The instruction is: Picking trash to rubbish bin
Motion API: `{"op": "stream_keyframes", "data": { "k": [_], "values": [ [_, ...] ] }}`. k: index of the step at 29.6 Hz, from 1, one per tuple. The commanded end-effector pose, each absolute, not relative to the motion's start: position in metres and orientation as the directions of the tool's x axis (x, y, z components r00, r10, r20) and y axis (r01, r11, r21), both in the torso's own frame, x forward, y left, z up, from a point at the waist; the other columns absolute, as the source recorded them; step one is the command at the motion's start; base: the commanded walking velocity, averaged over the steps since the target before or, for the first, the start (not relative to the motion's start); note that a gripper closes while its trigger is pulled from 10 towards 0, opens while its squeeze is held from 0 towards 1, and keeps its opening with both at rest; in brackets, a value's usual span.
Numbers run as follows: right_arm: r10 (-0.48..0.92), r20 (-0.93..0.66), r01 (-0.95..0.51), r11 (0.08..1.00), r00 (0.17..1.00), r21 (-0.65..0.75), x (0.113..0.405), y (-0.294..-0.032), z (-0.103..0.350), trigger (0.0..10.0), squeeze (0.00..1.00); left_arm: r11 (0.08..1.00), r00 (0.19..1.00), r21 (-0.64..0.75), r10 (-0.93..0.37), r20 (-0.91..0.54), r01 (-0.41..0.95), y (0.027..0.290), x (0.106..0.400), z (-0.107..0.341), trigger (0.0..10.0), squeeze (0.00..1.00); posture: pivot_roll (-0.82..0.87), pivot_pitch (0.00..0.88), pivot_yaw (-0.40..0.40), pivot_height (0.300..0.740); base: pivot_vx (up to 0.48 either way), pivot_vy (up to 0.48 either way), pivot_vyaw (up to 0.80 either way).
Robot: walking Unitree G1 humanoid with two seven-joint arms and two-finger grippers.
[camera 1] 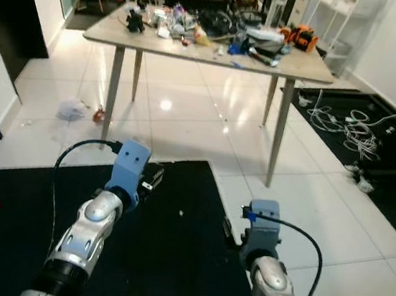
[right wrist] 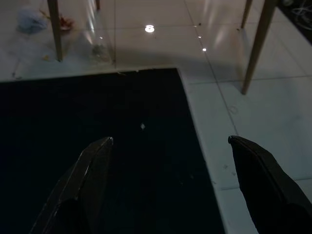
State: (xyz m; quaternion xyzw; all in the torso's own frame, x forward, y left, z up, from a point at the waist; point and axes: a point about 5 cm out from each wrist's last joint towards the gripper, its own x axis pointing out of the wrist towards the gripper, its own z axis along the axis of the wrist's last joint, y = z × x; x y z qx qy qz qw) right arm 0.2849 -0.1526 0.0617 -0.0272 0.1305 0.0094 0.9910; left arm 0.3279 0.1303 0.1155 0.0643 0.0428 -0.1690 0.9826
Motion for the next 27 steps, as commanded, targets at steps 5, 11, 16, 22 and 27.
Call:
{"op": "stream_keyframes", "data": {
  "k": [5,11,16,22,27],
  "values": [
    [-0.003,-0.273,-0.012,0.999,0.962,-0.052,0.2832,-0.1551,0.0589,10.0,0.0,0.937,0.941,0.12,-0.316,-0.121,0.329,0.1294,0.328,0.1144,10.0,0.0,-0.07,0.045,0.023,0.74,0.392,0.0,0.0],
    [0.023,-0.297,-0.042,0.998,0.955,-0.055,0.2837,-0.1503,0.0563,10.0,0.0,0.942,0.945,0.119,-0.3,-0.127,0.315,0.1338,0.3272,0.1131,10.0,0.0,-0.06,0.052,0.018,0.74,0.393,0.0,0.0],
    [0.026,-0.296,-0.043,0.998,0.955,-0.05,0.2844,-0.1498,0.0567,10.0,0.0,0.946,0.948,0.114,-0.29,-0.128,0.304,0.1343,0.3273,0.113,10.0,0.0,-0.06,0.057,0.013,0.74,0.392,0.0,0.0],
    [0.03,-0.297,-0.045,0.998,0.955,-0.044,0.2853,-0.1496,0.0573,10.0,0.0,0.946,0.949,0.113,-0.288,-0.129,0.302,0.1341,0.3276,0.1134,10.0,0.0,-0.06,0.058,0.013,0.74,0.394,0.0,0.0],
    [0.03,-0.298,-0.043,0.998,0.954,-0.037,0.2855,-0.1491,0.0574,10.0,0.0,0.946,0.948,0.117,-0.288,-0.134,0.304,0.1346,0.3272,0.1126,10.0,0.0,-0.06,0.059,0.016,0.74,0.393,0.0,0.0]
  ]
}}
